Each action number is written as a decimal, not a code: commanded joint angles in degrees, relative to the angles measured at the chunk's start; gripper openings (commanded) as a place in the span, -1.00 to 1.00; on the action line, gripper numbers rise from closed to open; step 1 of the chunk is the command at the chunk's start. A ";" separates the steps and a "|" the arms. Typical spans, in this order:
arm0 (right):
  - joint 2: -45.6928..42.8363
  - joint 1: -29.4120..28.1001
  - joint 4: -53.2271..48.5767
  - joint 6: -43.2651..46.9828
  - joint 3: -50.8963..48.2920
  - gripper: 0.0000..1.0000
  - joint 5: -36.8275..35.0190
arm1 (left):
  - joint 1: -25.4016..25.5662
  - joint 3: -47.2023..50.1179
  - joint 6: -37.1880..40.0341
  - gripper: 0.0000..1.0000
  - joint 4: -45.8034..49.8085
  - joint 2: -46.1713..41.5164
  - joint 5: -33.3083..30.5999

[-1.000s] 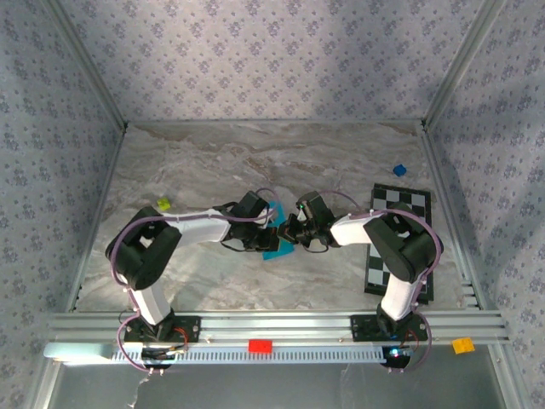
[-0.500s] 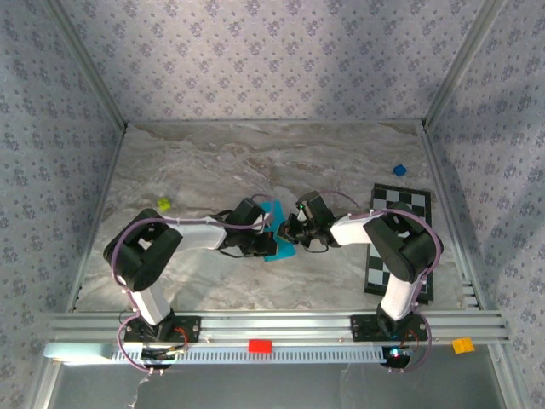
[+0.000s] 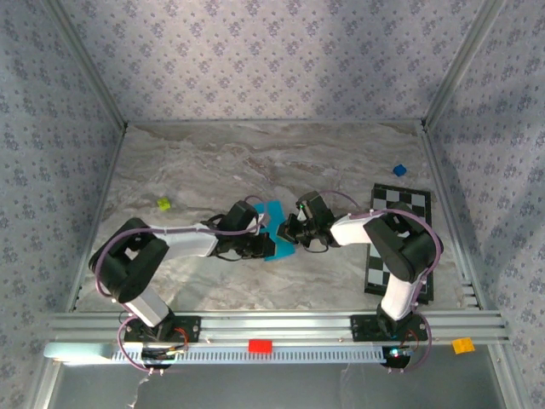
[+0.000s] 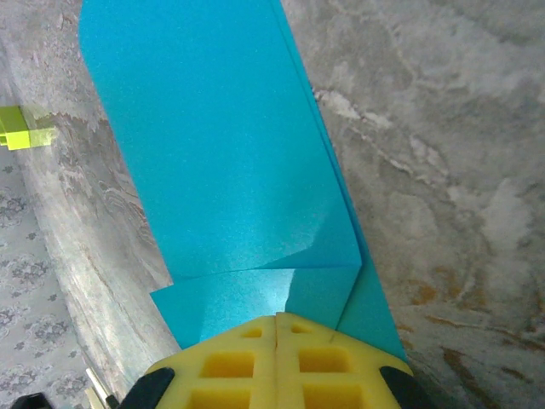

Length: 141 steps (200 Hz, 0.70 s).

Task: Fold a paper plane with a square sheet of paper (pick it up from the middle)
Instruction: Fold the triangle a second time at the center of the table.

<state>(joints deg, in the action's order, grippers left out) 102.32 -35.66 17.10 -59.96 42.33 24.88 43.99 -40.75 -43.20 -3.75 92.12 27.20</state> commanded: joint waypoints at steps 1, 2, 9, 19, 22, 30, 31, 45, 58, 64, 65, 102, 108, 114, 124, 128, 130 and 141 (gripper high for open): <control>3.60 0.15 -9.28 1.47 -1.50 -1.00 -4.67 | -0.22 -0.32 -0.49 -0.81 -1.56 -2.12 -1.07; 3.59 0.15 -9.28 1.45 -1.52 -1.00 -4.67 | -0.22 -0.35 -0.48 -0.82 -1.50 -2.12 -1.13; 3.60 0.15 -9.28 1.37 -1.55 -1.00 -4.67 | -0.50 -0.38 -0.55 -0.82 -1.50 -1.78 -1.31; 3.67 0.12 -9.19 1.32 -1.70 -1.00 -4.67 | -0.90 -0.51 -0.73 -0.81 -1.70 -0.87 -0.97; 3.69 0.14 -9.08 1.33 -1.68 -1.00 -4.67 | -0.95 -0.57 -0.74 -0.82 -1.74 -0.60 -0.86; 3.67 0.08 -9.09 1.26 -1.63 -1.00 -4.67 | -1.01 -0.68 -0.87 -0.81 -1.78 0.30 -0.43; 3.72 0.07 -9.10 1.26 -1.63 -1.00 -4.67 | -1.01 -0.75 -0.90 -0.81 -1.78 0.45 -0.37; 3.68 0.06 -9.10 1.34 -1.59 -1.00 -4.58 | -0.99 -0.83 -1.00 -0.83 -1.78 1.96 0.56; 3.59 0.09 -9.10 1.30 -1.63 -1.00 -4.61 | -1.00 -0.44 -1.20 -0.84 -1.53 3.18 0.67; 3.59 0.09 -9.10 1.28 -1.63 -1.00 -4.59 | -1.01 -0.14 -1.38 -0.85 -1.31 3.61 0.43; 3.58 0.08 -9.10 1.27 -1.68 -1.00 -4.58 | -1.01 -0.04 -1.41 -0.85 -1.28 3.65 0.37; 3.50 0.23 -9.02 1.36 -2.18 -1.00 -4.75 | -1.00 3.91 -2.82 -0.87 -1.38 4.31 0.14; 3.51 0.28 -9.02 1.34 -2.23 -1.00 -4.70 | -0.89 4.66 -2.94 -0.87 -1.55 4.09 0.15; 3.55 0.28 -9.01 1.39 -2.23 -1.00 -4.72 | -0.91 5.34 -3.03 -0.87 -1.62 3.83 0.09; 3.59 0.33 -8.93 1.39 -2.17 -1.00 -4.66 | -0.85 6.38 -3.33 -0.87 -1.86 3.22 0.06; 3.61 0.33 -8.93 1.43 -2.20 -1.00 -4.67 | -0.89 6.75 -3.32 -0.87 -1.91 2.96 0.12; 3.59 0.39 -8.93 1.43 -2.13 -1.00 -4.67 | -0.87 6.92 -3.37 -0.87 -1.93 2.80 0.06; 3.64 0.50 -8.97 1.52 -2.14 -1.00 -4.67 | -0.92 7.47 -3.39 -0.87 -1.71 2.09 0.20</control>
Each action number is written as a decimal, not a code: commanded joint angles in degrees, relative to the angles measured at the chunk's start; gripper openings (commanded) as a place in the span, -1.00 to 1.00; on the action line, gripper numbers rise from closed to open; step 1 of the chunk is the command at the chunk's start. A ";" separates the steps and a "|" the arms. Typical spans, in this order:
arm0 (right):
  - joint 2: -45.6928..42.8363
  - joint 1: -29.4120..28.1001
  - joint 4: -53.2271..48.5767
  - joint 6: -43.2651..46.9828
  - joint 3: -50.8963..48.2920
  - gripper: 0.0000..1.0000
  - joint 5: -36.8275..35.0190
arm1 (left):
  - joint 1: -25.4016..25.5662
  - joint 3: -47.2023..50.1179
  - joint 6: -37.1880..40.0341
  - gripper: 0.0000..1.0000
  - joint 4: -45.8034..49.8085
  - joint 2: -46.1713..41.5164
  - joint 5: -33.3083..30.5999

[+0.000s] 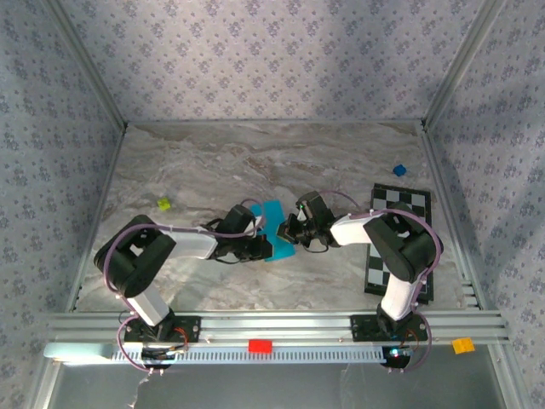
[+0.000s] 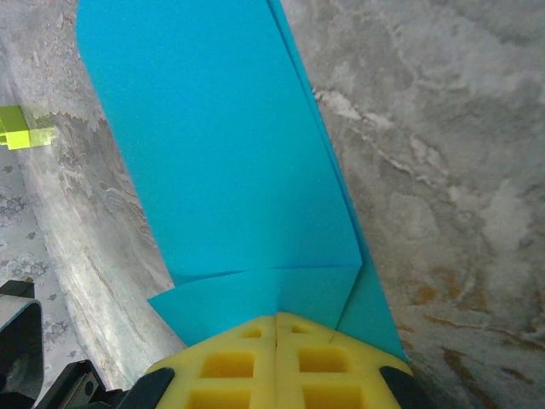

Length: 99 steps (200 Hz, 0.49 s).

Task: Fold a paper plane with a square sheet of paper (pick it up from the middle)
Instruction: Fold the triangle a second time at the center of the table.

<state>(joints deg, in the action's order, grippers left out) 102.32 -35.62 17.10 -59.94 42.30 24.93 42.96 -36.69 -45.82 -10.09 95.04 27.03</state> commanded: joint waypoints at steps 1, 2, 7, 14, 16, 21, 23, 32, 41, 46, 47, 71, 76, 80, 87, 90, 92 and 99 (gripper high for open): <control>3.61 0.46 -8.95 1.50 -2.13 -1.00 -4.71 | 0.15 3.44 -0.76 -0.87 4.63 -0.88 0.43; 3.69 0.46 -8.98 1.50 -2.13 -1.00 -4.67 | 0.17 3.49 -0.76 -0.87 4.68 -0.94 0.46; 3.69 0.55 -8.97 1.56 -2.14 -1.00 -4.67 | 0.12 3.68 -0.76 -0.87 4.79 -1.22 0.55; 3.59 0.55 -8.92 1.49 -2.19 -1.00 -4.63 | 0.17 3.89 -0.89 -0.87 4.93 -1.64 0.50; 3.59 0.55 -8.95 1.49 -2.22 -1.00 -4.69 | 0.12 3.97 -0.92 -0.87 4.97 -1.69 0.49; 3.58 0.62 -8.97 1.52 -2.14 -1.00 -4.71 | 0.13 4.16 -0.96 -0.87 5.00 -2.00 0.62; 3.58 0.63 -9.01 1.50 -2.18 -1.00 -4.71 | 0.16 4.23 -0.94 -0.87 5.08 -2.09 0.63; 3.62 0.69 -9.02 1.52 -2.21 -1.00 -4.63 | 0.15 4.41 -0.85 -0.86 5.41 -2.54 0.57; 3.59 0.70 -8.95 1.54 -2.22 -1.00 -4.61 | 0.12 4.61 -0.78 -0.85 5.31 -3.04 0.75; 3.49 0.70 -8.95 1.51 -2.24 -1.00 -4.64 | 0.18 4.76 -0.77 -0.85 5.19 -3.23 0.90; 3.54 0.71 -8.98 1.50 -2.23 -1.00 -4.63 | 0.14 4.77 -0.76 -0.85 5.18 -3.22 0.95; 3.60 0.72 -8.99 1.50 -2.21 -1.00 -4.54 | 0.17 4.74 -0.61 -0.84 4.47 -3.80 2.17; 3.59 0.72 -9.01 1.50 -2.22 -1.00 -4.54 | 0.15 4.62 -0.55 -0.84 4.54 -3.89 2.48; 3.63 0.72 -8.94 1.50 -2.15 -1.00 -4.54 | 0.19 4.56 -0.43 -0.84 4.59 -3.98 2.66; 3.59 0.72 -8.93 1.42 -2.16 -1.00 -4.54 | 0.23 4.32 -0.35 -0.84 4.81 -3.91 2.91; 3.63 0.72 -8.91 1.41 -2.20 -1.00 -4.54 | 0.22 4.22 -0.30 -0.84 4.94 -3.90 2.94; 3.64 0.77 -8.90 1.41 -2.17 -1.00 -4.54 | 0.22 4.18 -0.23 -0.84 5.04 -3.90 3.05; 3.57 0.72 -8.91 1.41 -2.22 -1.00 -4.54 | 0.21 3.82 0.09 -0.84 5.90 -3.80 2.83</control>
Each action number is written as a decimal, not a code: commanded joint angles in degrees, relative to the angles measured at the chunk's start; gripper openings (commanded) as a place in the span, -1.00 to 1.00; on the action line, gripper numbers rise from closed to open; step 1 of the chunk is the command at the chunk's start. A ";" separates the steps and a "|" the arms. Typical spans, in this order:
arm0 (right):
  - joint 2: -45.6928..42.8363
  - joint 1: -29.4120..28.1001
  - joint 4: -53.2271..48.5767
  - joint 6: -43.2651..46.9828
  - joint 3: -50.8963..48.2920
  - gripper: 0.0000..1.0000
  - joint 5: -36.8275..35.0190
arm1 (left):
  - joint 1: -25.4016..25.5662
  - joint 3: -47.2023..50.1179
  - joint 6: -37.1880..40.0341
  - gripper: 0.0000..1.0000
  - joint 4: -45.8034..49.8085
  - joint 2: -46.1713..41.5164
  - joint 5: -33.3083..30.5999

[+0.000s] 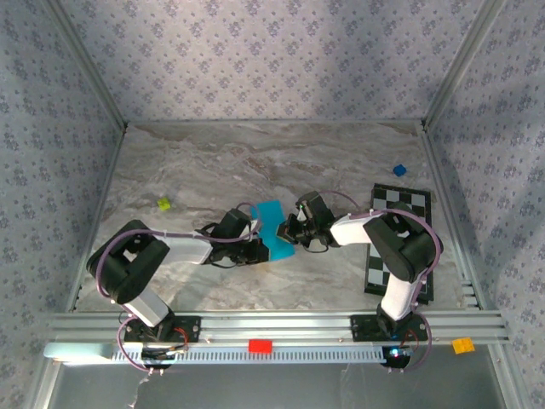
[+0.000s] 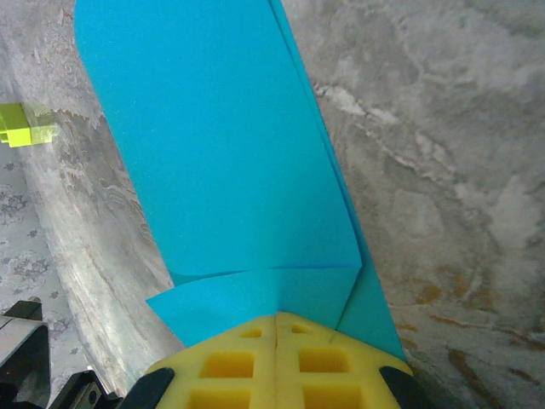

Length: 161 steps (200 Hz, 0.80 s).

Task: Fold a paper plane with a square sheet of paper (pick it up from the middle)
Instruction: Fold the triangle a second time at the center of the table.

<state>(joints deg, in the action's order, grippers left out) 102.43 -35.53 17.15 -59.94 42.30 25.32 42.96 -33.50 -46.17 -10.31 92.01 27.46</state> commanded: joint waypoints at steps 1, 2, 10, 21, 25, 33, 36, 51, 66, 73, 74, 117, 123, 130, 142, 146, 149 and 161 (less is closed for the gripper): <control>3.47 0.59 -8.92 1.41 -2.22 -1.00 -4.93 | 0.20 0.58 0.50 -0.85 6.28 -0.77 2.32; 3.43 0.61 -8.95 1.41 -2.18 -1.00 -4.93 | 0.24 0.56 0.53 -0.85 6.45 -0.73 2.24; 3.45 0.57 -8.90 1.47 -2.14 -1.00 -5.00 | 0.27 0.13 0.78 -0.85 8.00 -0.68 1.33; 3.39 0.68 -9.06 1.36 -2.07 -1.00 -4.93 | 0.28 -0.34 1.43 -0.87 10.00 -0.73 0.37; 3.35 0.58 -9.06 1.37 -2.13 -1.00 -4.93 | 0.20 -0.42 1.64 -0.88 10.33 -0.89 0.20; 3.23 0.55 -9.08 1.34 -2.12 -1.00 -5.07 | 0.25 -0.50 1.77 -0.89 10.65 -1.20 -0.11; 3.23 0.55 -9.13 1.32 -2.20 -1.00 -5.10 | 0.25 -0.59 1.85 -0.89 10.92 -1.36 -0.25; 3.30 0.55 -8.99 1.24 -2.15 -1.00 -5.02 | 0.21 -1.19 2.42 -0.89 11.81 -1.81 -0.32; 3.43 0.55 -8.88 1.26 -2.14 -1.00 -4.93 | 0.29 -2.05 2.89 -0.90 12.24 -2.32 0.08; 3.39 0.47 -8.88 1.17 -2.02 -1.00 -4.85 | 0.32 -2.42 3.15 -0.90 12.08 -2.72 0.48; 3.39 0.46 -8.88 1.25 -2.08 -1.00 -4.84 | 0.30 -2.52 3.17 -0.90 12.07 -2.80 0.48; 3.41 0.39 -8.90 1.23 -1.71 -1.00 -4.75 | 0.10 -7.58 3.37 -0.89 12.76 -6.94 -1.47; 3.39 0.37 -8.89 1.17 -1.72 -1.00 -4.75 | -0.11 -8.16 3.33 -0.88 12.61 -7.02 -1.87; 3.46 0.33 -8.87 1.17 -1.72 -1.00 -4.68 | -0.41 -8.82 3.36 -0.88 12.30 -6.66 -1.93; 3.43 0.29 -8.80 1.06 -1.64 -1.00 -4.75 | -0.89 -10.10 3.26 -0.88 12.24 -5.18 -1.94; 3.39 0.26 -8.80 1.08 -1.62 -1.00 -4.75 | -1.10 -10.47 3.28 -0.88 12.16 -4.52 -1.93; 3.41 0.28 -8.73 1.00 -1.61 -1.00 -4.71 | -1.17 -10.83 3.27 -0.88 12.18 -3.97 -1.97; 3.44 0.20 -8.75 1.10 -1.53 -1.00 -4.59 | -1.23 -11.73 3.37 -0.89 11.92 -1.76 -2.33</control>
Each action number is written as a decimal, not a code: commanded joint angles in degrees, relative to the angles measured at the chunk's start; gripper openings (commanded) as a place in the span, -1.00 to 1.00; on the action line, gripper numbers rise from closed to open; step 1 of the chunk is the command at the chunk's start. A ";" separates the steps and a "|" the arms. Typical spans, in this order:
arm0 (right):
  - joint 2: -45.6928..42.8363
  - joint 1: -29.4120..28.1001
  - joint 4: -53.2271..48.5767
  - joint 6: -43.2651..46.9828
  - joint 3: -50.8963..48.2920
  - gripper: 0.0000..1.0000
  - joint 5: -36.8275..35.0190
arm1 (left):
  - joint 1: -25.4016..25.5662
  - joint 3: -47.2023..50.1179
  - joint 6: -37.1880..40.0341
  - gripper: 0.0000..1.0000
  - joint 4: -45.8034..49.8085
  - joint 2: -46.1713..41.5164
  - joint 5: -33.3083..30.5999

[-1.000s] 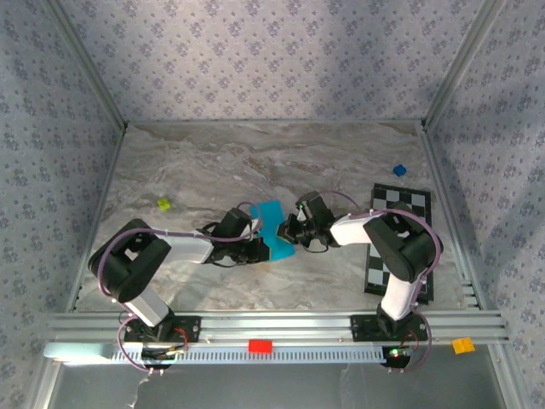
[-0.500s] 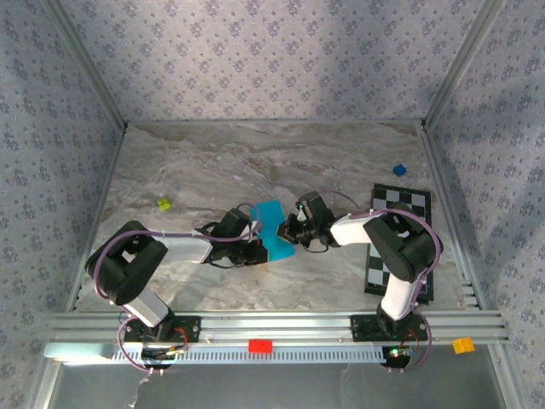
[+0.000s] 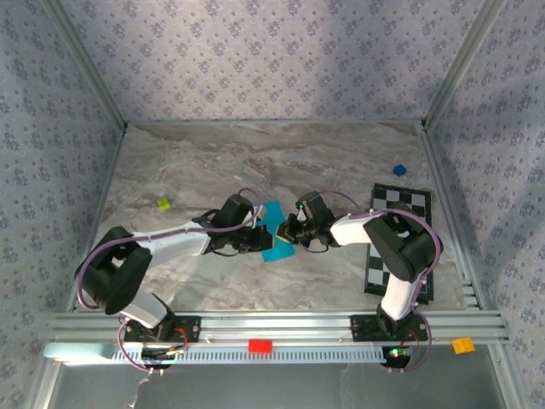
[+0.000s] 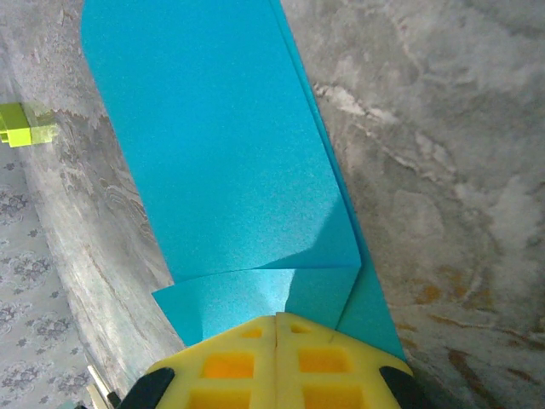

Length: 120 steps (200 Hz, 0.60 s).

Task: Fold a paper plane with a square sheet of paper (pick it up from the middle)
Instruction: Fold the triangle a second time at the center of the table.

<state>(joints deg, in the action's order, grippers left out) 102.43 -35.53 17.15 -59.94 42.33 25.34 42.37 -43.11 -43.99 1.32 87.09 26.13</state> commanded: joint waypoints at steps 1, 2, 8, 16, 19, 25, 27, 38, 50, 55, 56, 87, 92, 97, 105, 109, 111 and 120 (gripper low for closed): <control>3.41 0.20 -8.78 1.08 -1.55 -1.00 -4.61 | -0.63 -2.22 1.18 -0.90 0.23 3.38 -0.99; 3.40 0.20 -8.79 1.07 -1.55 -1.00 -4.60 | -0.63 -2.27 1.18 -0.90 0.16 3.59 -0.95; 3.40 0.20 -8.71 0.98 -1.59 -1.00 -4.60 | -0.68 -2.68 1.06 -0.90 -0.30 4.83 -0.74; 3.41 0.20 -8.71 0.97 -1.58 -1.00 -4.50 | -0.64 -3.09 1.05 -0.91 -1.02 6.38 -0.40; 3.39 0.16 -8.70 0.98 -1.56 -1.00 -4.51 | -0.62 -3.19 1.01 -0.91 -1.25 6.92 -0.31; 3.33 0.11 -8.63 0.97 -1.57 -1.00 -4.51 | -0.67 -3.37 1.01 -0.92 -1.46 7.88 -0.47; 3.33 0.11 -8.62 1.01 -1.59 -1.00 -4.47 | -0.66 -3.40 1.01 -0.92 -1.49 8.15 -0.45; 3.22 0.11 -8.47 0.98 -1.56 -1.00 -4.35 | -0.70 -3.60 1.32 -0.95 -0.51 9.58 -1.68; 2.82 0.11 -8.16 0.97 -1.62 -1.00 -4.25 | -0.69 -2.92 1.37 -0.96 0.49 10.44 -3.33; 2.63 0.11 -8.10 0.97 -1.64 -1.00 -4.27 | -0.67 -2.31 1.23 -0.97 0.56 10.78 -3.58; 2.57 0.11 -8.10 1.01 -1.64 -1.00 -4.26 | -0.74 -2.18 1.21 -0.97 0.54 10.85 -3.60; 0.71 0.47 -7.94 3.43 -0.36 -1.00 -3.02 | -0.55 2.42 0.92 -1.00 -1.00 12.05 -3.30; 0.11 0.48 -8.61 3.87 -0.06 -1.00 -3.17 | -0.57 3.22 0.92 -1.00 -1.38 12.05 -3.28; -0.62 0.55 -8.92 4.27 0.33 -1.00 -3.34 | -0.58 3.90 1.06 -1.00 -1.49 11.97 -3.23; -1.73 0.55 -9.06 4.79 0.68 -1.00 -3.29 | -0.62 4.67 1.53 -1.00 -1.50 11.96 -3.19; -2.23 0.55 -9.06 5.10 0.90 -1.00 -3.13 | -0.54 4.95 1.79 -1.00 -1.38 11.96 -3.19; -2.52 0.50 -9.02 5.23 1.02 -1.00 -3.11 | -0.54 5.07 1.91 -1.00 -1.40 11.96 -3.19; -3.32 0.29 -8.77 5.72 1.39 -1.00 -2.58 | -0.59 5.49 2.41 -1.00 -1.45 11.97 -2.98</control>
<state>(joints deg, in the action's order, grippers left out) 101.32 -35.51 14.66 -57.52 42.81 25.02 41.63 -41.50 -43.88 -5.43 97.45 24.73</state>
